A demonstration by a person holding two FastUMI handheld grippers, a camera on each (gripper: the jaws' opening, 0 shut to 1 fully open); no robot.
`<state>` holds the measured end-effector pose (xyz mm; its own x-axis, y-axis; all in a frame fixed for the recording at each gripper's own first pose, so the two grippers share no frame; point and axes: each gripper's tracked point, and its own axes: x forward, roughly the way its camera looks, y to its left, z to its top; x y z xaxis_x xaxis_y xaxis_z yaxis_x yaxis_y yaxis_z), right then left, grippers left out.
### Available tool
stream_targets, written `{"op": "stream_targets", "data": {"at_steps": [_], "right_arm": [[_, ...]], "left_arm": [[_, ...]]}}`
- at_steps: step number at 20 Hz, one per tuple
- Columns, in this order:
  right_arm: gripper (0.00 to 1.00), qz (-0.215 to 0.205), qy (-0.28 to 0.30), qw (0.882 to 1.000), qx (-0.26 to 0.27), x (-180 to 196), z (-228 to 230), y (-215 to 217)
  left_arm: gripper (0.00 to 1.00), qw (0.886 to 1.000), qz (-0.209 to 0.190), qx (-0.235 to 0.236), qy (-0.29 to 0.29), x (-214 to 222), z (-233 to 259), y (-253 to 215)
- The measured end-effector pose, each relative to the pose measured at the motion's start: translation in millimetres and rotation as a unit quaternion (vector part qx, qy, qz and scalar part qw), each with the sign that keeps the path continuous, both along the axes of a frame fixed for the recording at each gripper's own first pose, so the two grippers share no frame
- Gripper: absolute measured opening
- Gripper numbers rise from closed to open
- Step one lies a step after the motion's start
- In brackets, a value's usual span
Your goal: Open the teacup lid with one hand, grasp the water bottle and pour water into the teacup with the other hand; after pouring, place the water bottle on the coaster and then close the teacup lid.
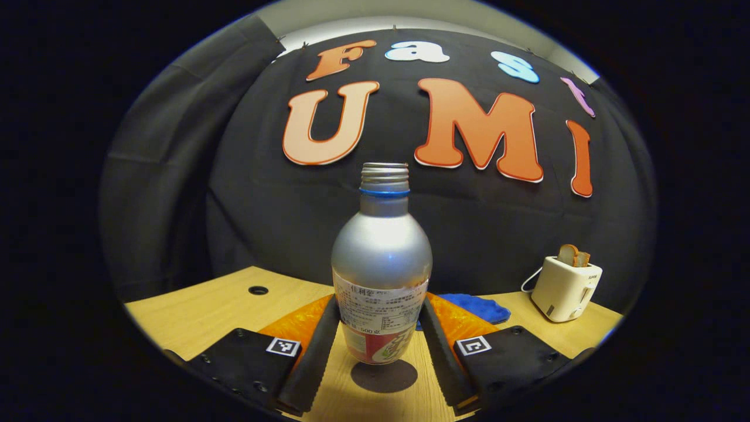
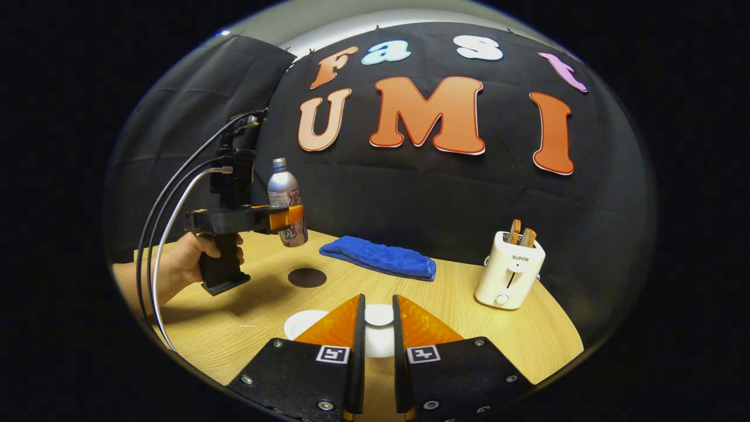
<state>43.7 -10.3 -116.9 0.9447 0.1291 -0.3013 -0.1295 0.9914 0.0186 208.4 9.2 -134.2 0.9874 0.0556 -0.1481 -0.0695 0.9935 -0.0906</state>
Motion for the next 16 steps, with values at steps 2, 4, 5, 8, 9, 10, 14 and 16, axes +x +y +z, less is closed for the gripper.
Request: {"op": "stream_targets", "data": {"at_steps": [2, 4, 5, 8, 9, 10, 14, 16], "right_arm": [[0.21, 0.004, 0.002, 1.000, 0.000, 1.6, -2.9, 1.9], [0.22, 0.007, 0.005, 1.000, 0.003, 3.4, -6.1, 4.6], [0.21, 0.008, 0.007, 1.000, 0.005, 4.6, -7.0, 5.7], [0.21, 0.012, 0.011, 1.000, 0.011, 4.5, -12.5, 8.8], [0.21, 0.015, 0.014, 1.000, 0.011, 4.3, -14.5, 9.2], [0.21, 0.015, 0.014, 1.000, 0.012, 5.6, -16.4, 10.5], [0.21, 0.026, 0.021, 0.999, 0.018, 7.5, -22.9, 19.1], [0.22, 0.032, 0.025, 0.999, 0.020, 8.4, -25.8, 23.5]], "left_arm": [[0.82, 1.000, -0.010, -0.003, 0.024, 1.1, -19.8, -7.2], [0.82, 0.999, -0.016, -0.008, 0.047, 1.6, -38.5, -10.4], [0.85, 0.998, -0.017, -0.012, 0.056, 4.1, -46.1, -9.5], [0.82, 0.996, -0.029, -0.016, 0.082, 5.9, -66.3, -16.6], [0.82, 0.996, -0.030, -0.016, 0.087, 6.0, -71.1, -17.0], [0.84, 0.995, -0.034, -0.014, 0.096, 5.4, -76.3, -19.5], [0.82, 0.993, -0.034, -0.004, 0.117, 8.5, -91.5, -14.9], [0.84, 0.992, -0.045, -0.006, 0.116, 6.9, -91.2, -19.4]]}}
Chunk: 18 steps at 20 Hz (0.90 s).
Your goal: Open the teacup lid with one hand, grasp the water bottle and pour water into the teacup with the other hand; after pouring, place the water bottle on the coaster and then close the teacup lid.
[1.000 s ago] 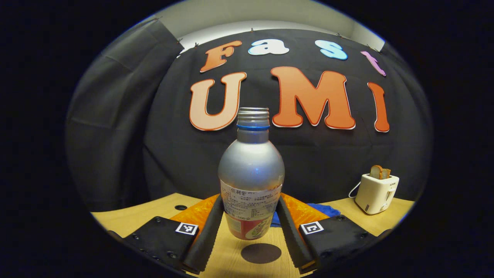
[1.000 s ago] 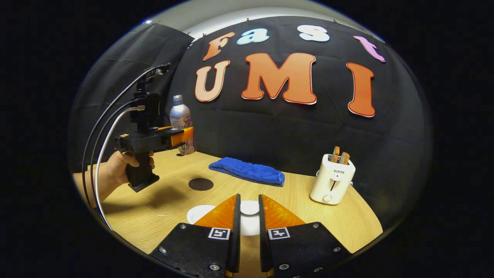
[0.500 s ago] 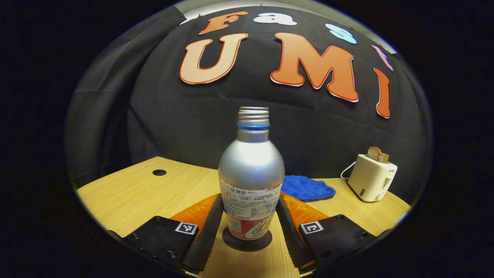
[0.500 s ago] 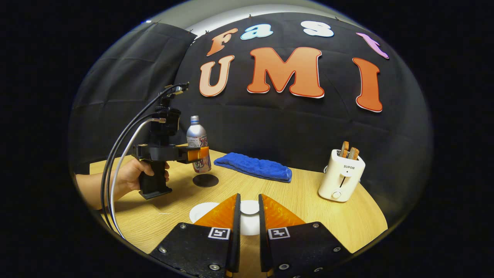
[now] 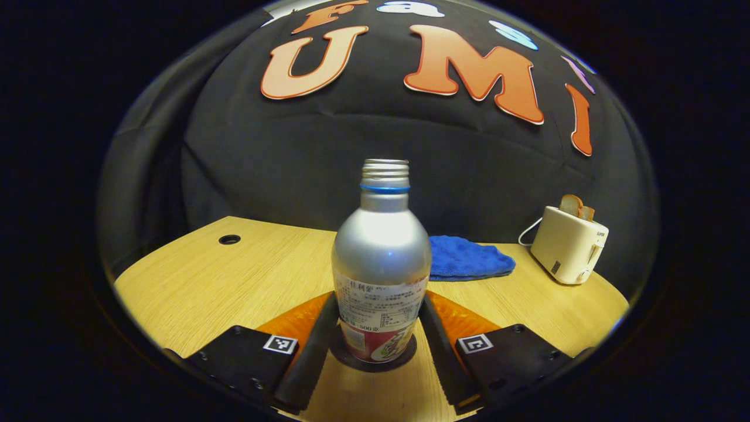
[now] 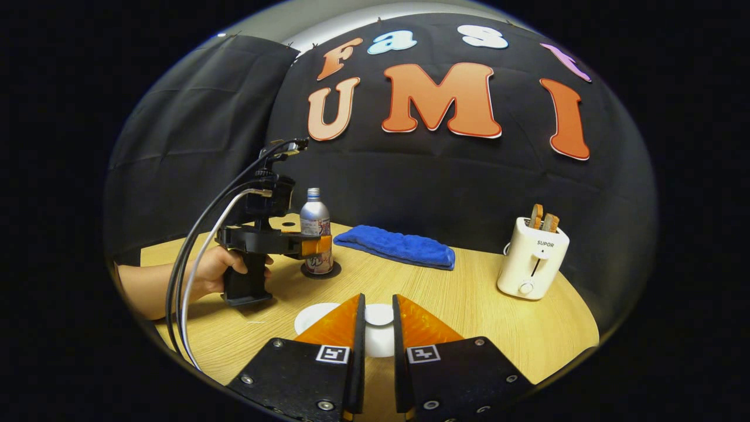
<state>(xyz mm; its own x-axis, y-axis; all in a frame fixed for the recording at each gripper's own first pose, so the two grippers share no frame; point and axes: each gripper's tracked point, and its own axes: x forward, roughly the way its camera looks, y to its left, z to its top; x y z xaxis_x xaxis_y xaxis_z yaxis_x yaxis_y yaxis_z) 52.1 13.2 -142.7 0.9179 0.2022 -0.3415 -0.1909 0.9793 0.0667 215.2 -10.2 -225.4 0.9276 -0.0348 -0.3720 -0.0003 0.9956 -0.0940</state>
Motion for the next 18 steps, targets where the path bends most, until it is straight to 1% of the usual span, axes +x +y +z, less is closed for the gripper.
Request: {"op": "stream_targets", "data": {"at_steps": [1, 2, 4, 5, 6, 12, 13, 14, 15, 18], "right_arm": [[0.22, 0.002, 0.002, 1.000, 0.003, 1.7, -0.5, 2.1], [0.21, 0.006, 0.002, 1.000, 0.005, 2.0, -2.5, 5.4], [0.21, 0.010, 0.002, 1.000, 0.008, 5.2, -3.5, 10.7], [0.21, 0.012, 0.002, 1.000, 0.011, 6.6, -3.8, 13.8], [0.22, 0.016, 0.003, 1.000, 0.014, 6.9, -5.2, 17.4], [0.21, 0.030, 0.000, 0.999, 0.028, 14.0, -8.2, 37.2], [0.21, 0.033, -0.002, 0.999, 0.028, 15.4, -7.6, 40.1], [0.21, 0.036, -0.003, 0.999, 0.029, 15.6, -8.1, 43.7], [0.21, 0.039, -0.002, 0.999, 0.030, 16.2, -9.4, 47.9], [0.21, 0.042, 0.004, 0.999, 0.025, 16.7, -16.5, 53.7]], "left_arm": [[0.82, 1.000, -0.006, -0.001, 0.003, -1.2, -0.5, -1.6], [0.84, 1.000, -0.009, 0.000, 0.006, -2.0, -1.1, -2.2], [0.92, 1.000, -0.016, 0.008, 0.008, -5.8, 0.5, -5.5], [0.97, 1.000, -0.020, 0.012, 0.003, -7.2, 4.3, -5.8], [1.00, 1.000, -0.023, 0.014, -0.007, -7.9, 9.8, -5.3], [1.00, 0.997, -0.037, 0.043, -0.045, -36.5, 42.9, -1.6], [1.00, 0.997, -0.039, 0.043, -0.051, -42.0, 48.5, -1.7], [0.97, 0.997, -0.037, 0.042, -0.057, -48.2, 54.0, 0.4], [1.00, 0.997, -0.037, 0.043, -0.062, -54.3, 58.9, 1.5], [1.00, 0.996, -0.031, 0.044, -0.078, -70.9, 72.2, 8.7]]}}
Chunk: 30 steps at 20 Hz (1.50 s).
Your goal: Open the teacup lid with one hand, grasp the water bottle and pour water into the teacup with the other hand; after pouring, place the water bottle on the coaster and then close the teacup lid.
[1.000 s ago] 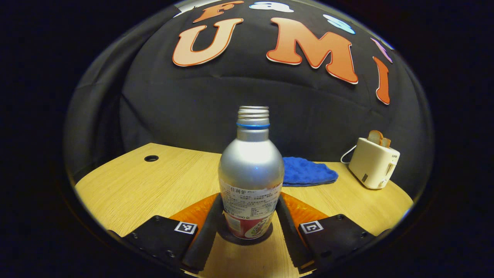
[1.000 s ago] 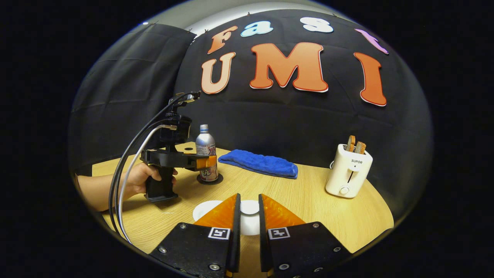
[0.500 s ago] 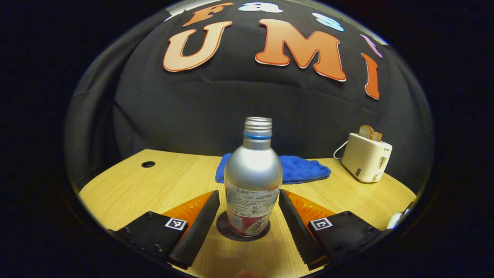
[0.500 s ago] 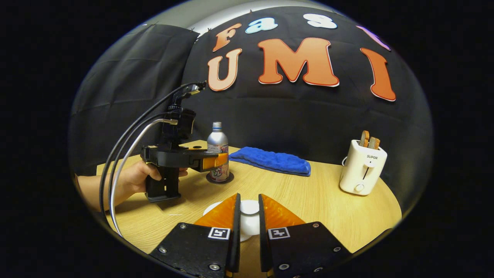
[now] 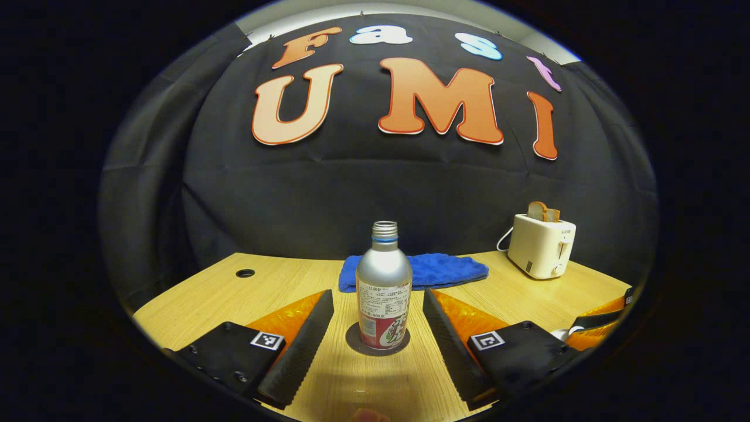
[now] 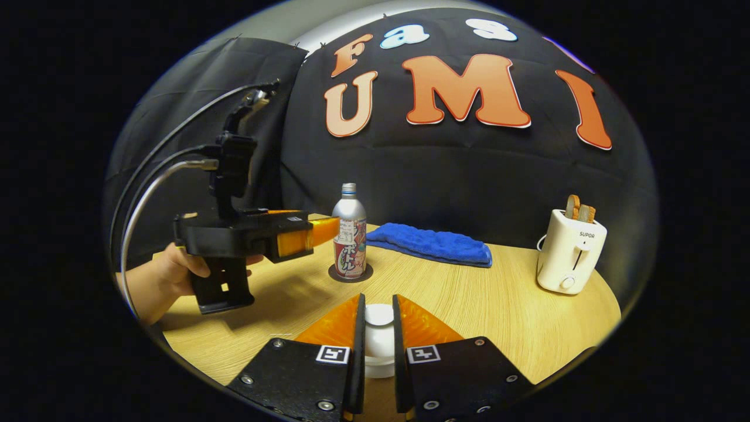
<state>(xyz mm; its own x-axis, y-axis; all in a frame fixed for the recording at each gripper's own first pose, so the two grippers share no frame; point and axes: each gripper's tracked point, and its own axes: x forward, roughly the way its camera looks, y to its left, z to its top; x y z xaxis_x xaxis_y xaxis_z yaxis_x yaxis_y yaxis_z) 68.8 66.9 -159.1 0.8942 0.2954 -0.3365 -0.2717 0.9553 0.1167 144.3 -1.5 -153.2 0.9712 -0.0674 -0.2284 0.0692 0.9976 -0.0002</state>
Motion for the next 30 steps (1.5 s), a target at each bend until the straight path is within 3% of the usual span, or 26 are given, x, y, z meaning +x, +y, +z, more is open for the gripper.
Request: {"op": "stream_targets", "data": {"at_steps": [16, 20, 26, 27, 28, 30], "right_arm": [[0.23, -0.007, 0.019, 1.000, -0.010, 0.2, -23.2, 4.4], [0.37, -0.022, 0.007, 1.000, -0.021, 0.1, -13.7, -0.9], [0.65, -0.050, -0.053, 0.997, -0.013, -7.8, 37.2, -17.1], [0.64, -0.057, -0.065, 0.996, -0.011, -10.1, 46.9, -22.1], [0.73, -0.063, -0.078, 0.995, -0.010, -13.1, 57.1, -27.2], [0.77, -0.076, -0.103, 0.992, -0.012, -18.8, 77.5, -38.1]], "left_arm": [[1.00, 0.999, 0.029, 0.010, -0.041, -51.6, 28.0, 26.8], [0.97, 0.998, 0.033, 0.011, -0.052, -61.3, 38.5, 28.4], [0.99, 0.996, 0.041, 0.012, -0.077, -80.4, 63.7, 30.1], [0.99, 0.996, 0.040, 0.011, -0.081, -84.5, 67.6, 28.9], [0.99, 0.995, 0.040, 0.011, -0.086, -88.3, 72.2, 28.5], [0.99, 0.994, 0.045, 0.012, -0.094, -97.7, 80.3, 28.9]]}}
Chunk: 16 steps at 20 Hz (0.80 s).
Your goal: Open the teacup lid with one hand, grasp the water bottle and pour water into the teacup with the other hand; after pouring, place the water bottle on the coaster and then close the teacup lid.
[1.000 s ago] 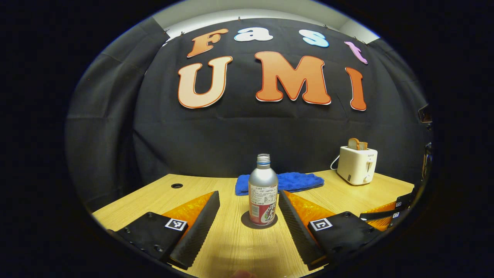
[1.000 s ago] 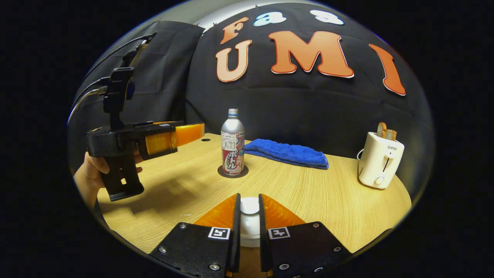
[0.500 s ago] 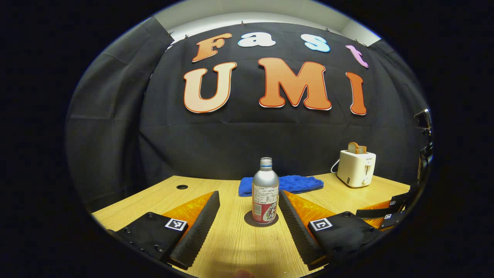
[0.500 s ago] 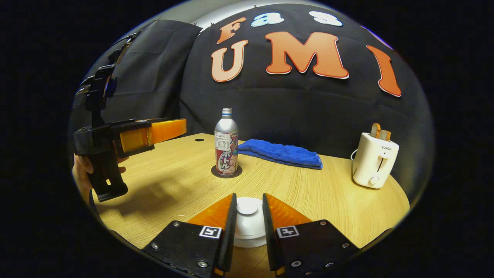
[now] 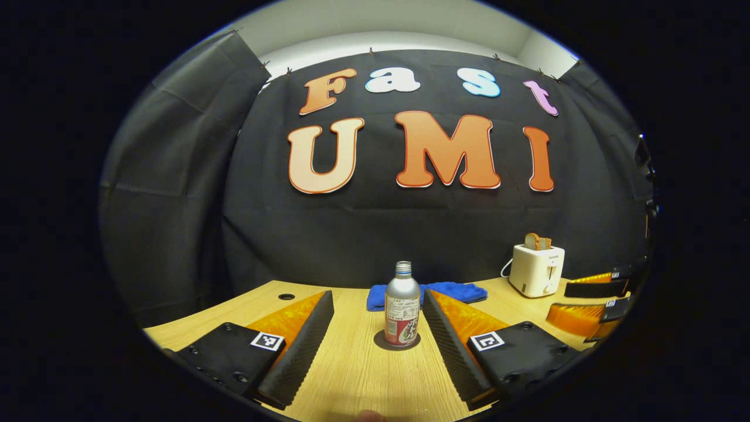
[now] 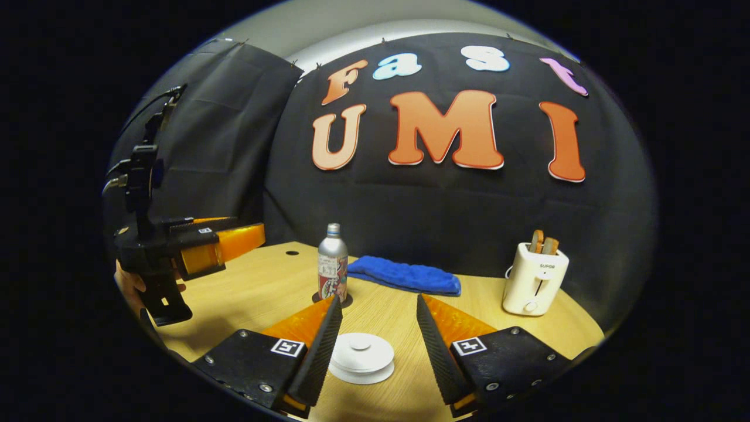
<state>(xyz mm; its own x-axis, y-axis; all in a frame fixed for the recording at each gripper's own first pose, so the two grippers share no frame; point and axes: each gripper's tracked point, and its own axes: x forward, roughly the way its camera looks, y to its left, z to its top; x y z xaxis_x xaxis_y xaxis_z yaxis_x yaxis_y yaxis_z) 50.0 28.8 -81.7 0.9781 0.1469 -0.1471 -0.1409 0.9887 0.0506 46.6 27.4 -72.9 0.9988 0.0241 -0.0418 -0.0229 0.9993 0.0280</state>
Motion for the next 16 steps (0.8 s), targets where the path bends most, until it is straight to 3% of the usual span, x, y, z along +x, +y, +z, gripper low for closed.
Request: {"op": "stream_targets", "data": {"at_steps": [2, 7, 16], "right_arm": [[0.80, -0.012, -0.019, 1.000, -0.002, -7.4, 17.5, -10.4], [0.82, -0.044, -0.055, 0.997, -0.013, -25.1, 49.9, -33.8], [0.88, -0.077, -0.079, 0.994, -0.017, -46.7, 72.4, -54.8]], "left_arm": [[0.96, 1.000, -0.001, -0.004, -0.005, -8.1, 7.2, -3.0], [1.00, 1.000, -0.003, -0.003, -0.021, -32.7, 26.6, -7.9], [0.99, 1.000, -0.005, -0.002, -0.029, -63.1, 48.5, -13.4]]}}
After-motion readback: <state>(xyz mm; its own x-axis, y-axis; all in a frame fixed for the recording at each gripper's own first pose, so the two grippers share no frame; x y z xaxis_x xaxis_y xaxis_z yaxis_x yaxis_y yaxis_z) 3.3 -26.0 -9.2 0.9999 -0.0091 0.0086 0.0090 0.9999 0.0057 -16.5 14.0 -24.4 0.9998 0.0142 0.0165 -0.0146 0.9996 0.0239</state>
